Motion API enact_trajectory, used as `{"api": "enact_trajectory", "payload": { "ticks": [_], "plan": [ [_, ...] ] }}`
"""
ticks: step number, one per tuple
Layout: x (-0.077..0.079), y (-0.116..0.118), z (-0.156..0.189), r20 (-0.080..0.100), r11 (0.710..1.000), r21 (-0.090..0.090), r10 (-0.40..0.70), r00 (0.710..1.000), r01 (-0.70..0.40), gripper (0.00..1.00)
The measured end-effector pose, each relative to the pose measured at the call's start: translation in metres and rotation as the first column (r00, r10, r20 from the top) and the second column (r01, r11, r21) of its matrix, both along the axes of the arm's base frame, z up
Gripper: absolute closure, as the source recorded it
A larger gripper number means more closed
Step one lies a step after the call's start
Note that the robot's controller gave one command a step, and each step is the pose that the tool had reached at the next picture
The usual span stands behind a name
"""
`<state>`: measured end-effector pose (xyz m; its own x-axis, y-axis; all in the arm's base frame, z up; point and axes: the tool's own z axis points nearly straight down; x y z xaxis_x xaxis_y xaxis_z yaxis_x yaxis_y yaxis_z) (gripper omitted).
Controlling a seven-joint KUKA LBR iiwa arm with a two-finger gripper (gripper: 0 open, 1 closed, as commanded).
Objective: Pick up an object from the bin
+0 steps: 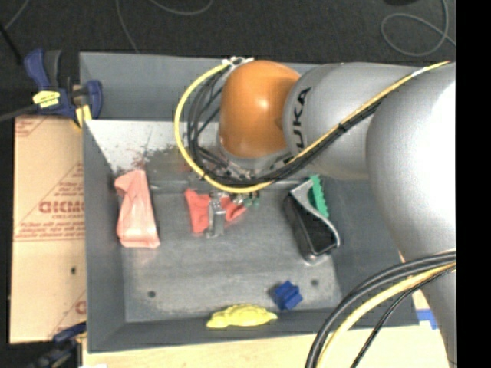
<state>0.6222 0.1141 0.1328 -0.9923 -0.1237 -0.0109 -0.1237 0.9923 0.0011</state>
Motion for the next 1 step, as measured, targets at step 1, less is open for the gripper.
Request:
{"api": "enact_trajectory", "payload": {
  "ticks": [1],
  "plan": [
    [-0.0015, -0.0120, -0.0370, -0.013, 0.985, -0.004, 0.173, 0.985, -0.173, 0.00]
  ]
}}
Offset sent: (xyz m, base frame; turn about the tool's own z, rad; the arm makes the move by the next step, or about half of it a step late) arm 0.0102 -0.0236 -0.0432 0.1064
